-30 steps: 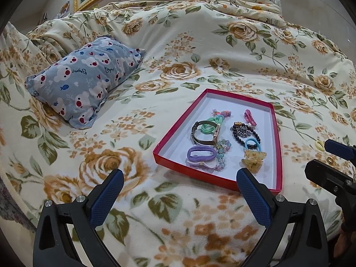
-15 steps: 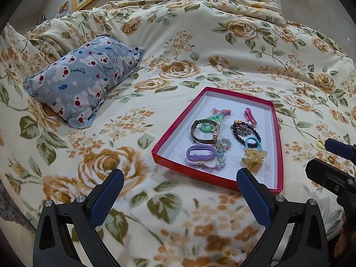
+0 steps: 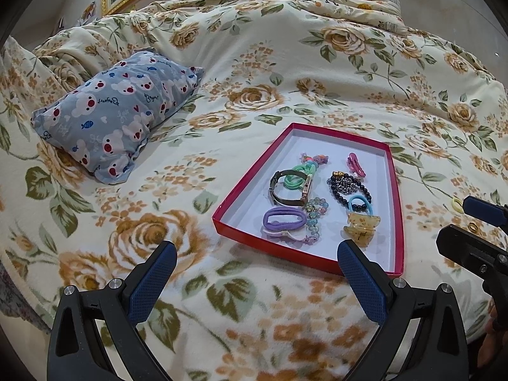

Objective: Organize jewelry

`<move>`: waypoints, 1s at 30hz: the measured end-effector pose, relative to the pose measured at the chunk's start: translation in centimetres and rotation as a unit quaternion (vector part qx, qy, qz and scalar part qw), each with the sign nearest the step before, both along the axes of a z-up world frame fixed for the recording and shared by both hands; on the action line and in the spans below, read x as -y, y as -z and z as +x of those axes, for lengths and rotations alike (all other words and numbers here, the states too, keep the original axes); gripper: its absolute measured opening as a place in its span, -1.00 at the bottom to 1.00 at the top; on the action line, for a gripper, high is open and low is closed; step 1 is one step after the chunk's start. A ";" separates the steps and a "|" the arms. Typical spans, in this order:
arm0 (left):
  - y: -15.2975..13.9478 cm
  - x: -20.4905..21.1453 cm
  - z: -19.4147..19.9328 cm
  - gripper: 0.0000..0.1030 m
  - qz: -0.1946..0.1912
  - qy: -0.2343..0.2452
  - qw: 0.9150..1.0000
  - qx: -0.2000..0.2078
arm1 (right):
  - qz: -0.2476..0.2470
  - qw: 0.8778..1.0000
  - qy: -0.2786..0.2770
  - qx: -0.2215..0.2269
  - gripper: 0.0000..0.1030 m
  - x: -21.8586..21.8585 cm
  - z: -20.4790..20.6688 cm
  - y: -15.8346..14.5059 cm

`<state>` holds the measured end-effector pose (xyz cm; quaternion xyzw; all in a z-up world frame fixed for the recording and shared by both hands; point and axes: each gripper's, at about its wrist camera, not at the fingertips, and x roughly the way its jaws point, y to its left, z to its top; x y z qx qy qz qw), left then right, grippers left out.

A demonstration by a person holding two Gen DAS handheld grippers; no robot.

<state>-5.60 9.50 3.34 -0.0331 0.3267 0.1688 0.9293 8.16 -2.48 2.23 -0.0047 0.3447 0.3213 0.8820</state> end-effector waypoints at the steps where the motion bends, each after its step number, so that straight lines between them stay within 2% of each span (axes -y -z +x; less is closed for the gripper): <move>1: 0.0 0.0 0.1 0.99 0.000 0.000 1.000 0.000 | 0.001 1.000 0.000 0.000 1.00 0.0 0.0 0.0; 30: 0.1 -0.1 1.4 0.99 -0.003 0.010 1.000 -0.006 | 0.009 1.000 0.004 -0.014 1.00 0.5 1.2 0.5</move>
